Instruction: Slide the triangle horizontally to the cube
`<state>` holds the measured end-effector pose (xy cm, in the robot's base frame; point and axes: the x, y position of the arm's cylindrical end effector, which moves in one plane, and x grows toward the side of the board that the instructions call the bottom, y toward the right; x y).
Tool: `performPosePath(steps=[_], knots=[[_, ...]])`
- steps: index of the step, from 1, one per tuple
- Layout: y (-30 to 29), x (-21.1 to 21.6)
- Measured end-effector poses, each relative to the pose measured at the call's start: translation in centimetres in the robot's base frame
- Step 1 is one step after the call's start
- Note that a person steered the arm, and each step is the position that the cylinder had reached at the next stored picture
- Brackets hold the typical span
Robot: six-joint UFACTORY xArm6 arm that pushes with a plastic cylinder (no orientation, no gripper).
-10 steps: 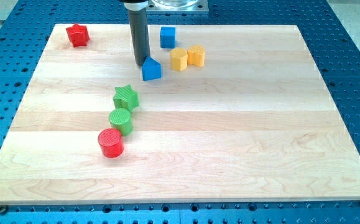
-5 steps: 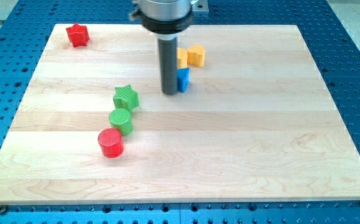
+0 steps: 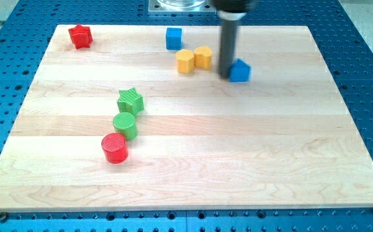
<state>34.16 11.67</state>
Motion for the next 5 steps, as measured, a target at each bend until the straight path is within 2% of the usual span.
performPosePath(steps=[1,2,3,4,5], knots=[[-4.1,1.8],[0.6,3.5],[4.4,0.1],[5.2,-3.2],[5.9,-2.0]])
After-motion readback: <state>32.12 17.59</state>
